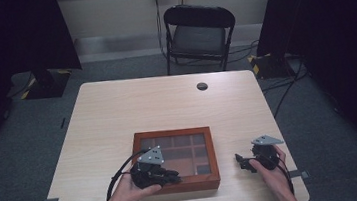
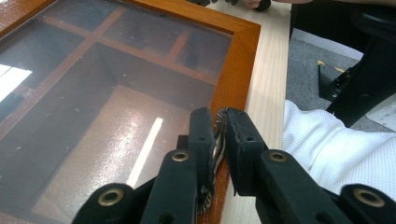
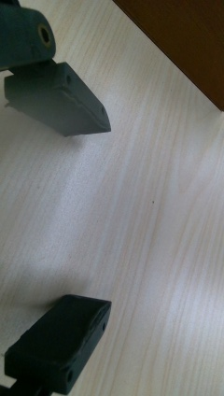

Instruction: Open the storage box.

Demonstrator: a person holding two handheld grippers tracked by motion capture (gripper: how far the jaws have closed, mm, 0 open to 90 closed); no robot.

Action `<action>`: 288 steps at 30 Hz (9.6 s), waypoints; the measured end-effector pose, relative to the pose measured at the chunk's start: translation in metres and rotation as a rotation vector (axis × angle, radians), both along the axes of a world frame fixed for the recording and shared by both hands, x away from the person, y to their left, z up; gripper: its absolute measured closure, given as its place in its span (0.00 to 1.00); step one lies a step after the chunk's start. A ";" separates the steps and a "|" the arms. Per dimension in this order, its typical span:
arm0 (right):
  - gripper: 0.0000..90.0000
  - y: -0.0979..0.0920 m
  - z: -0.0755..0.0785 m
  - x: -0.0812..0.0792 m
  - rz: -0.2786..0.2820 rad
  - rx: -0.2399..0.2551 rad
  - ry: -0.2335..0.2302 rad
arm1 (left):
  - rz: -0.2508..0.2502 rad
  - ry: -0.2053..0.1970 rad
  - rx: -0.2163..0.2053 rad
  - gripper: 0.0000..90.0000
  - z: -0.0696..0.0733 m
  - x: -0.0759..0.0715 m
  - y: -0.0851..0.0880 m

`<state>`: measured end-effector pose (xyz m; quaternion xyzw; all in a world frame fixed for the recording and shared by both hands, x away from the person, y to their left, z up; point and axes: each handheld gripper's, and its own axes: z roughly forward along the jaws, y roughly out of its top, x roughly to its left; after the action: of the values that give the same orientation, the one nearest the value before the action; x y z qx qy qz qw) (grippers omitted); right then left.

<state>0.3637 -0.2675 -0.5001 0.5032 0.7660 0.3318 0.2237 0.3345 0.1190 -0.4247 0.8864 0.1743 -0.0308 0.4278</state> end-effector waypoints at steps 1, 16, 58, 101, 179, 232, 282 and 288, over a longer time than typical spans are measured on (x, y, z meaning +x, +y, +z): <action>0.13 0.000 0.000 0.000 0.000 0.000 0.000 | 0.001 0.001 0.007 0.90 0.001 0.000 0.000; 0.13 0.000 0.000 0.000 0.000 0.000 0.000 | -0.004 0.010 -0.029 0.90 0.010 0.003 0.003; 0.13 0.000 0.000 0.000 0.000 0.000 0.000 | -0.007 0.026 -0.051 0.90 0.031 0.012 0.005; 0.13 0.000 0.000 0.000 0.001 -0.001 0.000 | 0.010 0.015 -0.046 0.90 0.053 0.020 0.005; 0.13 0.000 0.000 0.000 0.000 0.000 0.000 | 0.021 0.003 -0.039 0.90 0.089 0.041 0.003; 0.13 0.000 0.000 0.000 0.000 0.000 0.000 | 0.025 -0.004 -0.031 0.91 0.094 0.044 0.003; 0.13 0.000 0.000 0.000 0.000 -0.001 0.000 | 0.024 -0.006 -0.025 0.91 0.098 0.047 0.003; 0.13 0.000 0.000 0.001 0.001 -0.001 -0.001 | 0.027 -0.007 -0.025 0.91 0.098 0.047 0.002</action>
<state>0.3642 -0.2676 -0.5001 0.5027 0.7663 0.3315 0.2241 0.3813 0.1213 -0.3268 0.8786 0.1842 -0.0240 0.4400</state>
